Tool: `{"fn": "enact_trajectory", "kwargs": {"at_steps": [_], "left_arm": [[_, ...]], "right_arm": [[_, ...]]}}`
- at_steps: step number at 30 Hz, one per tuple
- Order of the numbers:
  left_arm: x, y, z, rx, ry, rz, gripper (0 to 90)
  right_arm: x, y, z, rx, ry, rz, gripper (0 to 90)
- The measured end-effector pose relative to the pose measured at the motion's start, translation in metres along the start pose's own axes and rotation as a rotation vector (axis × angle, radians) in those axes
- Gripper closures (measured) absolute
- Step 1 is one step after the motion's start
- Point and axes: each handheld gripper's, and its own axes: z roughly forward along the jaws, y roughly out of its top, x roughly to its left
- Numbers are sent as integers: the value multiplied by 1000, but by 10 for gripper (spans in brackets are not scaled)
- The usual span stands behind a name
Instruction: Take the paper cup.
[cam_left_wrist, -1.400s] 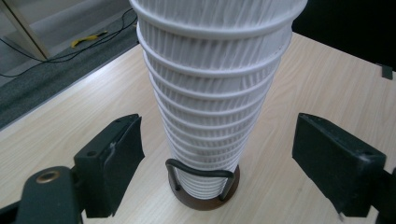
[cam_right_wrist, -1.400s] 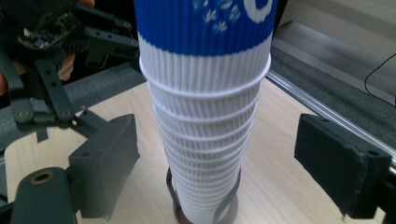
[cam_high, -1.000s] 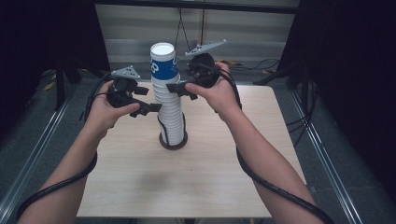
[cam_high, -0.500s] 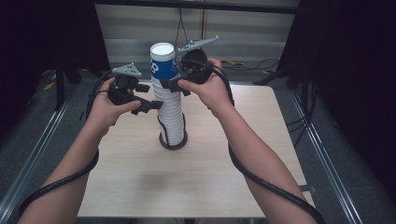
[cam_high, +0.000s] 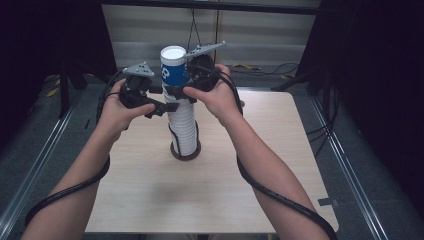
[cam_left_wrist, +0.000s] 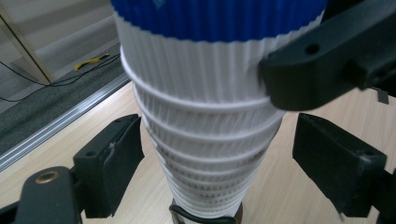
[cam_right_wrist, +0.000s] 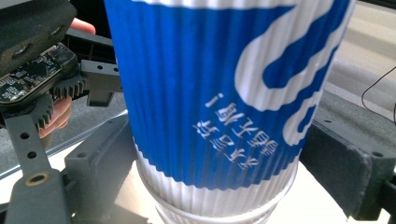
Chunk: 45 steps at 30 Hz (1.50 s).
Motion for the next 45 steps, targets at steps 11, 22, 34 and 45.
{"fn": "enact_trajectory", "kwargs": {"at_steps": [11, 22, 34, 45], "left_arm": [[-2, 8, 7, -3, 13, -11, 158], [-2, 6, 10, -21, 12, -5, 174], [-1, 4, 8, -31, 7, -3, 187], [-1, 4, 8, -34, 5, 0, 198]], "right_arm": [[1, -1, -2, 6, -9, -6, 124], [0, -1, -4, -2, -7, -9, 133], [-2, 3, -10, -16, 5, -8, 149], [-3, 5, -15, -32, 7, -2, 159]]}}
